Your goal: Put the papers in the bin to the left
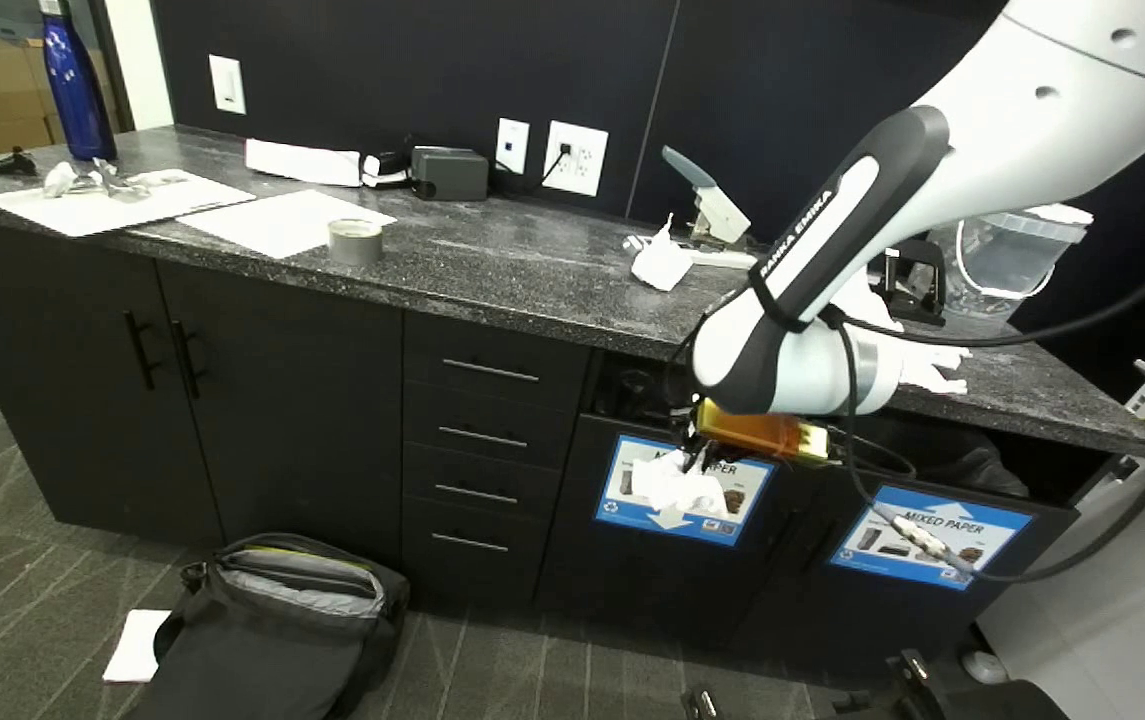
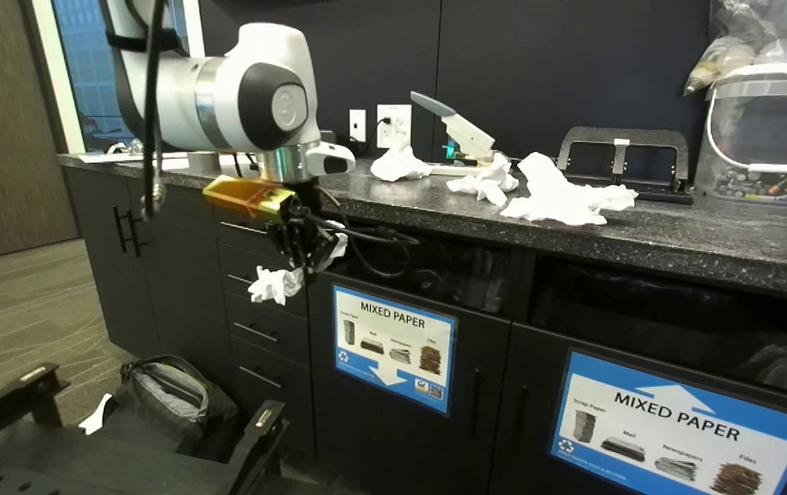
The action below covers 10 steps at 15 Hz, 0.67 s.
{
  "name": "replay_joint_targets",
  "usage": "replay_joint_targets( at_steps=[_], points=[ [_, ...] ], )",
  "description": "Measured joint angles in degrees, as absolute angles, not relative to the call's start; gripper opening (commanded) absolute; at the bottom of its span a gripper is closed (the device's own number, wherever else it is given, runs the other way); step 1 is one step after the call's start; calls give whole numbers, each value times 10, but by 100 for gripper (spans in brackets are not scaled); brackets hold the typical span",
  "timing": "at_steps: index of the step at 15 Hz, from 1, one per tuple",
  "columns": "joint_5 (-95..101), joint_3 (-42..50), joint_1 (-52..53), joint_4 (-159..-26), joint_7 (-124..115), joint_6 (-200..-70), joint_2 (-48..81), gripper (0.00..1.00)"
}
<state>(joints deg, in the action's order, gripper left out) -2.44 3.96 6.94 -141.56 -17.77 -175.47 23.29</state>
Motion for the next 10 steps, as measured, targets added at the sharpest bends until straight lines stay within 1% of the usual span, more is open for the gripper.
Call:
replay_joint_targets(
  at_steps=[3, 5, 8, 10],
  points=[
    [-30, 108, 150, -1438, -182, -1889, 268, 16],
    [-70, 134, 193, -1439, -170, -1976, 304, 17],
    [-134, 129, 219, -1428, -147, -2107, 373, 16],
    [-168, 111, 214, -1408, -137, -2193, 425, 16]
  ],
)
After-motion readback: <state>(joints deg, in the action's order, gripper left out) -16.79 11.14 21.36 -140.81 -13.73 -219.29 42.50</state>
